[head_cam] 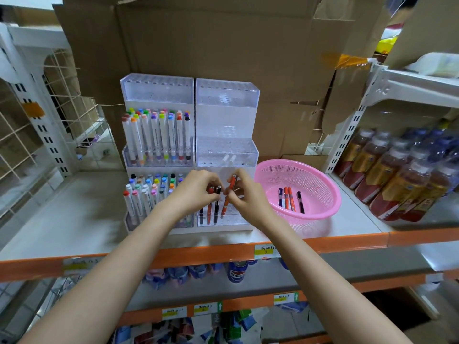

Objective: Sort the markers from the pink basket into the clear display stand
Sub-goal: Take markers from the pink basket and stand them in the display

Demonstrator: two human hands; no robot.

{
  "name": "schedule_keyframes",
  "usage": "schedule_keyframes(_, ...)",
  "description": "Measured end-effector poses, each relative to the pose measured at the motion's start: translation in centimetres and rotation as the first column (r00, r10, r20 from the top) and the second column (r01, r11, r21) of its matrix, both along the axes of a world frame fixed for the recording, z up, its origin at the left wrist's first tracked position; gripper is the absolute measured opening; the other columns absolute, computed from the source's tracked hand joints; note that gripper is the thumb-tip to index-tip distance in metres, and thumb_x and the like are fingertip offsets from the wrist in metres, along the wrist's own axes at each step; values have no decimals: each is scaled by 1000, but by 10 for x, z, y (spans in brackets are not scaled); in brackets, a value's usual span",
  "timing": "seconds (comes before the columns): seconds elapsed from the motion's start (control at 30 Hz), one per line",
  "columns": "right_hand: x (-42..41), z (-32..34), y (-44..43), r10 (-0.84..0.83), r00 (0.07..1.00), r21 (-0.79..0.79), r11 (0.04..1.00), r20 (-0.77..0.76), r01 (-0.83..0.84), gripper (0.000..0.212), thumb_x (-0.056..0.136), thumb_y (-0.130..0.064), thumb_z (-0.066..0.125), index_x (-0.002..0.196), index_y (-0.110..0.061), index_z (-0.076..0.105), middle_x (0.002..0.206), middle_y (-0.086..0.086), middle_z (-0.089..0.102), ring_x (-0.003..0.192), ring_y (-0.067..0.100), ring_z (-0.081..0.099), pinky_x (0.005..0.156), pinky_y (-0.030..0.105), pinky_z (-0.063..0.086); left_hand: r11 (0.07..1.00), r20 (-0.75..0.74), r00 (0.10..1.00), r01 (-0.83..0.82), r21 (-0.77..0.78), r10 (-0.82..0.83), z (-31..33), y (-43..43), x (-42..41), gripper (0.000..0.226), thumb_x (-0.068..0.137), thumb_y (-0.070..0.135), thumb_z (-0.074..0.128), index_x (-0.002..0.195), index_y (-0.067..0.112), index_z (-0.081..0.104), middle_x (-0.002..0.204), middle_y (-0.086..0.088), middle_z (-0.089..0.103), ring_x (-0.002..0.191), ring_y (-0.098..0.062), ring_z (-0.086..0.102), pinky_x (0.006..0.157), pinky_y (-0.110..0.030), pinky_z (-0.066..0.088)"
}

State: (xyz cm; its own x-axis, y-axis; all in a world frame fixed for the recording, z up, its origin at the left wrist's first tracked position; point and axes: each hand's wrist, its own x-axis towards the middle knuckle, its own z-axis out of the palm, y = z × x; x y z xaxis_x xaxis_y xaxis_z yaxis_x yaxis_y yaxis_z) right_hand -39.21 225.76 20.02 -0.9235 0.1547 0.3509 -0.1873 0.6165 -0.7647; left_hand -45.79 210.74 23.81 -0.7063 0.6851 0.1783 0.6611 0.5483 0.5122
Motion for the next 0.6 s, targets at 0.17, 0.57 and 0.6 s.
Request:
schedule_keyframes(0.17,2,1,-1,15,1000,-3,1000,-4,-15,15,93,-8,54,101,-17,46,90,6,66,81,16,66,68,21,55,998,-44,997,-68,-6,67,-7,3,-1,22,77,30,77,85,17,61,84,2,63,75,-12,55,58,-23,35)
schedule_keyframes(0.57,6,2,-1,30,999,-27,999,12,-29,17,94,-6,52,100,-17,41,94,6,67,84,19,67,67,18,53,999,-20,999,-30,27,31,-2,0,3,15,79,19,76,93,19,70,90,6,67,77,-2,54,62,-9,34)
schedule_keyframes(0.6,6,3,-1,32,999,-34,999,16,-31,18,94,-6,52,100,-18,40,94,5,67,84,18,67,67,16,52,999,-25,999,-43,33,43,-3,1,3,14,79,20,76,91,18,69,89,5,67,76,-2,54,60,-10,33)
